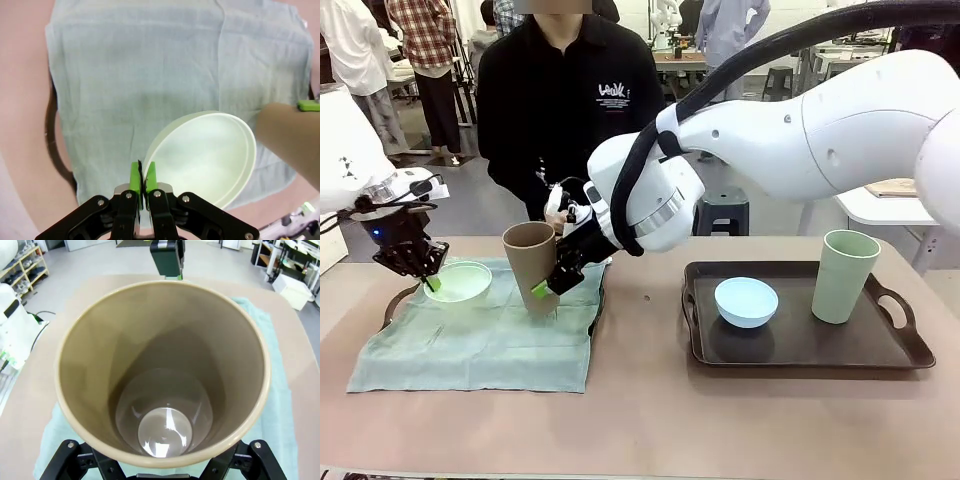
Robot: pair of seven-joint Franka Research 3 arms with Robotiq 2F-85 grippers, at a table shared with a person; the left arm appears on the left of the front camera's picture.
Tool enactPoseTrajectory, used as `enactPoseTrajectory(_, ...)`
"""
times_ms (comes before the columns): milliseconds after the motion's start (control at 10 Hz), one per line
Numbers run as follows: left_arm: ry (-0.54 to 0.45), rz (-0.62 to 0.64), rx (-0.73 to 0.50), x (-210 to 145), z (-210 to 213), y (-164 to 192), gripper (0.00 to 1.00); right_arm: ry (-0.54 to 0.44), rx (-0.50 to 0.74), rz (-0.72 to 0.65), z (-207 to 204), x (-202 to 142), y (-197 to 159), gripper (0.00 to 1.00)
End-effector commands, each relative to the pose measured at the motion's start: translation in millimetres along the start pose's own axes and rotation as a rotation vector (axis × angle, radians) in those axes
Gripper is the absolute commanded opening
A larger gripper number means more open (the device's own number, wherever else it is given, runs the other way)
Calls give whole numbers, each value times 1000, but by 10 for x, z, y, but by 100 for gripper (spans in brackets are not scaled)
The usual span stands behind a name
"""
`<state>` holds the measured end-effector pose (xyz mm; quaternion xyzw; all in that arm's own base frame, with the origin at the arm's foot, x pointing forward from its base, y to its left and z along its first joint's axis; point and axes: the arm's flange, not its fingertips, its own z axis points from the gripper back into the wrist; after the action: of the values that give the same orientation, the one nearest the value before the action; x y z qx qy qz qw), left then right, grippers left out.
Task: Set up a tray with a mat and arrange the tableware.
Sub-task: Place the Picnic Bowl and Reusable plastic cup back onto the Handle tray in front of the human's position.
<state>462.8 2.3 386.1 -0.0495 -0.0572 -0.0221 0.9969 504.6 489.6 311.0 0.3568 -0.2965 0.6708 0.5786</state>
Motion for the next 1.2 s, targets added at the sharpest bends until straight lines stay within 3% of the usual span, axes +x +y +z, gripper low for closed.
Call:
enactPoseTrajectory(0, -29, -24, -30, -15, -144, -38, 4, 18, 3, 49, -103, -77, -46, 81)
enactPoseTrajectory(300, 34, -3, -2, 12, -293, -49, 4, 24, 10, 91, -195, -163, -79, 81)
enactPoseTrajectory(400, 51, 6, 7, 13, -328, -40, 37, 23, 11, 91, -197, -164, -76, 81)
enactPoseTrajectory(500, 93, 12, 34, 16, -371, -35, 64, 24, 8, 84, -184, -160, -78, 100)
enactPoseTrajectory(600, 107, 13, 34, 14, -384, -36, 97, 27, 1, 86, -160, -145, -73, 100)
enactPoseTrajectory(800, 122, 13, 44, 3, -340, -31, 100, 57, -17, 54, -87, -78, -52, 100)
enactPoseTrajectory(900, 137, 11, 74, -18, -265, -12, 100, 121, -46, -31, -12, -32, -46, 100)
enactPoseTrajectory(1000, 146, 4, 91, -31, -190, 28, 56, 163, -89, -95, 80, 13, -45, 100)
enactPoseTrajectory(1100, 136, 11, 94, -54, -93, 74, 64, 174, -117, -115, 179, 67, -26, 100)
